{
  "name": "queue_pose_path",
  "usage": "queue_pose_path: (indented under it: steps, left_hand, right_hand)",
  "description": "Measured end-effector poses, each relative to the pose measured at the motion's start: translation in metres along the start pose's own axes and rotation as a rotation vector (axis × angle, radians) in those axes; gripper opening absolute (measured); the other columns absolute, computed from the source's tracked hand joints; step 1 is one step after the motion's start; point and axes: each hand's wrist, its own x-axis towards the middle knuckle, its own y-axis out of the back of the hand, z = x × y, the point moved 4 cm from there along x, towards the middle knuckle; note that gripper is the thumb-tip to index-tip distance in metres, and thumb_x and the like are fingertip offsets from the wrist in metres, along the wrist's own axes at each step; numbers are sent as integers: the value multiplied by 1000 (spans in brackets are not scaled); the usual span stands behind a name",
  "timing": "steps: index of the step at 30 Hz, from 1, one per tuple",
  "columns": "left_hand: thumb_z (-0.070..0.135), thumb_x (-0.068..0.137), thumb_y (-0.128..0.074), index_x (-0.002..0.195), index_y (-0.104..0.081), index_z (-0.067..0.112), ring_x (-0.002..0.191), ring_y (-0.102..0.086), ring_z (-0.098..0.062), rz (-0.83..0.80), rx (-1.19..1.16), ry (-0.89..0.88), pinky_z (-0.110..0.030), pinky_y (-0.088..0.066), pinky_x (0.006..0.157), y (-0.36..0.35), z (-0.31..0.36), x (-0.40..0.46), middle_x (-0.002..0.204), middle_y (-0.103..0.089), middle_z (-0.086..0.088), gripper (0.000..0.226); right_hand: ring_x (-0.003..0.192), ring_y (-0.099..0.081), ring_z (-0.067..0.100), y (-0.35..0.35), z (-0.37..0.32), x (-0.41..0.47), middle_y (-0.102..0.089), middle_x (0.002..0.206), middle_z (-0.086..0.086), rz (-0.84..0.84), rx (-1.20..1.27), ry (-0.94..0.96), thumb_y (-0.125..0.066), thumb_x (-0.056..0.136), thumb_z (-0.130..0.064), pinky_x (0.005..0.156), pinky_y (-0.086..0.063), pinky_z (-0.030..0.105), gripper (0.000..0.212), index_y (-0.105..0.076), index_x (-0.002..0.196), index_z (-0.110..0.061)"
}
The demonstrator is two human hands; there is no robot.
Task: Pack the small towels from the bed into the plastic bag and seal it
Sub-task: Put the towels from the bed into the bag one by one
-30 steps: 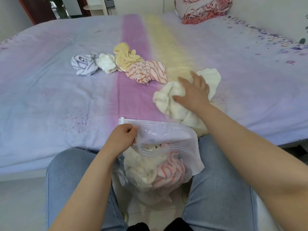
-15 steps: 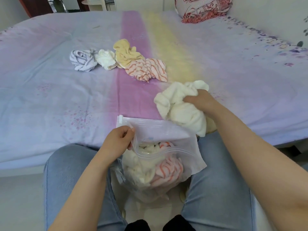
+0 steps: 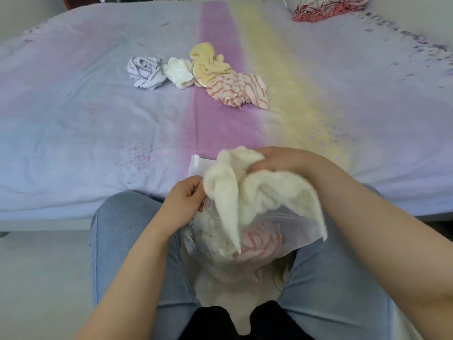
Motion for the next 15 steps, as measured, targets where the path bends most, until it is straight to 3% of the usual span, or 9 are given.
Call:
queue_pose_path:
  steps: [2,5,9,12,15]
  left_hand:
    - [23,100,-46,75,-49,-4,53,-44,-11,-15,-18,-4,-22,-38,55,3,-2,-2,58,-51,-1,37]
    - [26,100,-47,68,-49,7,52,-39,-8,-83,-32,-16,-17,-35,52,4,0,-5,52,-48,11,37]
    - [27,98,-50,67,-47,14,51,-40,-7,-218,8,-14,-14,-36,53,2,1,-8,51,-48,12,35]
    - [29,98,-51,67,-49,10,50,-46,-8,-105,0,-13,-16,-40,54,7,-2,-9,53,-52,8,36]
    - [28,99,-50,61,-48,9,48,-41,-11,112,5,-16,-20,-36,50,18,-9,-7,53,-46,-1,42]
  right_hand:
    - [103,-58,19,-6,3,6,-60,118,0,142,-270,14,-65,84,-27,84,-44,33,45,-49,125,-18]
    - [96,-56,27,-17,3,9,-55,115,5,394,-600,77,-62,82,-34,72,-42,36,48,-44,123,-18]
    - [84,-59,31,-26,-22,6,-62,95,8,683,-1034,632,-54,77,-28,68,-45,37,32,-62,104,-14]
    - [85,-58,29,-33,-30,8,-64,88,3,594,-1176,789,-56,77,-31,70,-44,37,27,-65,99,-18]
    - [81,-57,26,-55,-31,6,-60,75,-2,253,-1159,695,-50,77,-44,65,-40,32,32,-67,93,-21]
